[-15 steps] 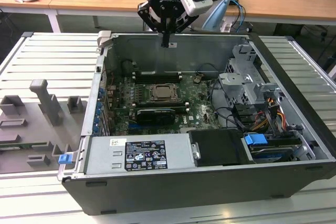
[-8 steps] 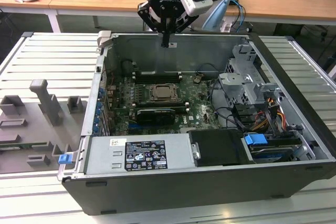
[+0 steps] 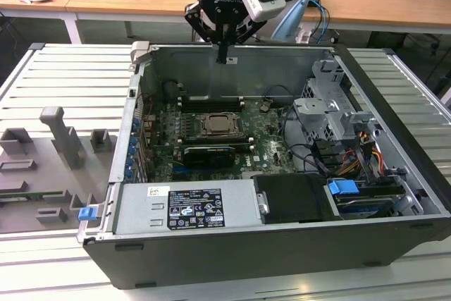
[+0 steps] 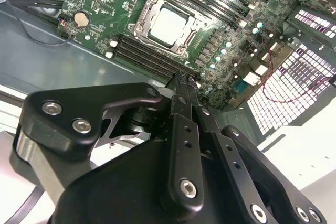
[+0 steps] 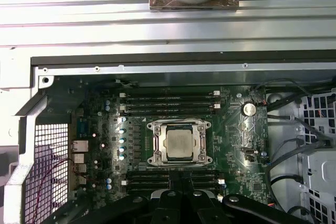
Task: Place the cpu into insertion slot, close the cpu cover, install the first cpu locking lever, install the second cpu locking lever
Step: 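Install the second cpu locking lever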
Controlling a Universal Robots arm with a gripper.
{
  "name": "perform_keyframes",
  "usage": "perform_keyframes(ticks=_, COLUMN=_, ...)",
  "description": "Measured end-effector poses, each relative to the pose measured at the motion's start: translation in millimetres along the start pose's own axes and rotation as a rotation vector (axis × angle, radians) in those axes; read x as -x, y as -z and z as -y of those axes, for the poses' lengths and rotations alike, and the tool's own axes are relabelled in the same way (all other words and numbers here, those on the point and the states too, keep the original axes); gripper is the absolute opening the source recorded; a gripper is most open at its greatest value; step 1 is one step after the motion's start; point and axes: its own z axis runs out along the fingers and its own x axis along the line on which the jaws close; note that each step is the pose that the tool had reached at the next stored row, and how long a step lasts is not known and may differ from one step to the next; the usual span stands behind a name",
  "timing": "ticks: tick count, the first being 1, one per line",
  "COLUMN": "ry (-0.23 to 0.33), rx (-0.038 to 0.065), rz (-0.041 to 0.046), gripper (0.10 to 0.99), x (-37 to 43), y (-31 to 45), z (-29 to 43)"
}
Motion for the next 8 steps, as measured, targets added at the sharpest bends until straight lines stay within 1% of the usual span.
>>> perform_keyframes(ticks=8, ry=0.000, rx=0.000, rz=0.0000, gripper=0.106, x=0.0, y=0.0, z=0.0)
